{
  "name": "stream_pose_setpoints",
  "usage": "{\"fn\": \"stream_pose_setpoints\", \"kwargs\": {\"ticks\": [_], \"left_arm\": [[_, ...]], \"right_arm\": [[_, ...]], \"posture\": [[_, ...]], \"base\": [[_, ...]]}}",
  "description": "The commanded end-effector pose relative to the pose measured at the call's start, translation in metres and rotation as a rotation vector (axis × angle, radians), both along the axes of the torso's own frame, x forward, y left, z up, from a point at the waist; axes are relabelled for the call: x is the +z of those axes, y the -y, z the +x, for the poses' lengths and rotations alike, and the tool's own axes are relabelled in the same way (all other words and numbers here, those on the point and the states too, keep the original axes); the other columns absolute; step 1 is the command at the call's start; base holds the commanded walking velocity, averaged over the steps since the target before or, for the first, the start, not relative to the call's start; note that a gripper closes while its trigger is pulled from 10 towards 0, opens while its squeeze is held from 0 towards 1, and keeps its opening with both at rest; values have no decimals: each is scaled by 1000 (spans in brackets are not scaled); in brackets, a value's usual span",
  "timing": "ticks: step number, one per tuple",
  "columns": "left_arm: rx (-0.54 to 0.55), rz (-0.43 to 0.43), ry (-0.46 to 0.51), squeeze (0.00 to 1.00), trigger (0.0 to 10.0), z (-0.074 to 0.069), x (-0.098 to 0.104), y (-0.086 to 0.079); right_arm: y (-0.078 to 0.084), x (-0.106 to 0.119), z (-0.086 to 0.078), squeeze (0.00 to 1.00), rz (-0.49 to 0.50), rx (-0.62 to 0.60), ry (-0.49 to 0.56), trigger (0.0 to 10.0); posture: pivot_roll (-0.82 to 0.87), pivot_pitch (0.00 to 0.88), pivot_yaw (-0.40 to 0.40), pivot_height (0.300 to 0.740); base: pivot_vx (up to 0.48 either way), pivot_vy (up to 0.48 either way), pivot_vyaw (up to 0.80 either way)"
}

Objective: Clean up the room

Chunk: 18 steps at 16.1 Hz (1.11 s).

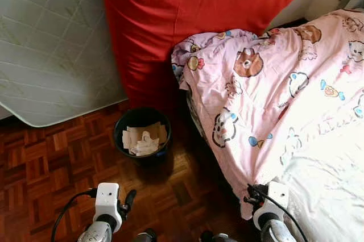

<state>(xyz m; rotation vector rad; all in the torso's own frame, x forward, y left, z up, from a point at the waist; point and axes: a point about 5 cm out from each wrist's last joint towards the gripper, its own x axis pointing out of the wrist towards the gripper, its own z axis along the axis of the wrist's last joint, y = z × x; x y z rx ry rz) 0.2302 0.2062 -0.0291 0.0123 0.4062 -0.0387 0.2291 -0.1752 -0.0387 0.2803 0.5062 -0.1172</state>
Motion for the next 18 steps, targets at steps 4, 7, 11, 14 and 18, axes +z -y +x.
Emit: {"fn": "stream_pose_setpoints", "kwargs": {"ticks": [4,7,11,14,18], "left_arm": [[-9,21,-30,0,10000,-6,-4,-3],[-10,21,-29,0,10000,-6,-4,-3],[-11,21,-30,0,10000,-5,-4,-3],[-13,23,-36,0,10000,-5,-5,-3],[-13,24,-50,0,10000,-5,-6,-3]], "right_arm": [[-6,-8,-6,1000,47,106,-23,10000],[-2,-12,-10,1000,35,115,-49,10000],[6,-19,-16,1000,24,110,-96,10000],[14,-27,-27,129,23,95,-163,10000],[17,-33,-35,0,13,81,-213,10000]], "posture": [[50,211,-15,740],[52,209,-16,740],[51,203,-16,740],[52,194,-14,740],[51,183,-11,740]], "base": [[0,0,0],[0,0,0],[0,0,0],[0,0,0],[0,0,0]]}}
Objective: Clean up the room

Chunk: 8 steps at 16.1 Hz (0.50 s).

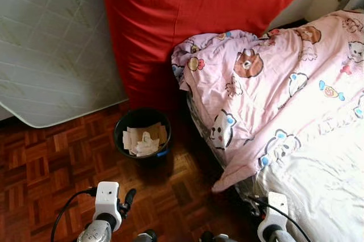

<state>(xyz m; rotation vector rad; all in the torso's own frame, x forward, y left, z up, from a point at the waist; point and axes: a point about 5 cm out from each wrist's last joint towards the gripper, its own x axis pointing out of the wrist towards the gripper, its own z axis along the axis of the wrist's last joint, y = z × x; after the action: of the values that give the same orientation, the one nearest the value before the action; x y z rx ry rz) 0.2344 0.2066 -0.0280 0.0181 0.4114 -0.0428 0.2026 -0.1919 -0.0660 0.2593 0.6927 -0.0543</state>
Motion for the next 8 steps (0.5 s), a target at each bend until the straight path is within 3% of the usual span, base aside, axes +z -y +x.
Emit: {"fn": "stream_pose_setpoints", "kwargs": {"ticks": [1,6,8], "left_arm": [[-8,21,-55,0,10000,-9,-8,-3],[50,-8,-140,0,10000,-14,-17,-8],[170,-76,-207,0,10000,-22,-24,-18]], "right_arm": [[1,-7,-11,0,-2,-16,-55,10000],[8,-13,-20,0,-52,-42,-136,10000],[13,-15,-25,0,-61,-55,-169,10000]], "posture": [[51,183,-11,740],[47,148,-10,740],[37,131,-14,740]], "base": [[0,0,0],[0,0,0],[0,0,0]]}}
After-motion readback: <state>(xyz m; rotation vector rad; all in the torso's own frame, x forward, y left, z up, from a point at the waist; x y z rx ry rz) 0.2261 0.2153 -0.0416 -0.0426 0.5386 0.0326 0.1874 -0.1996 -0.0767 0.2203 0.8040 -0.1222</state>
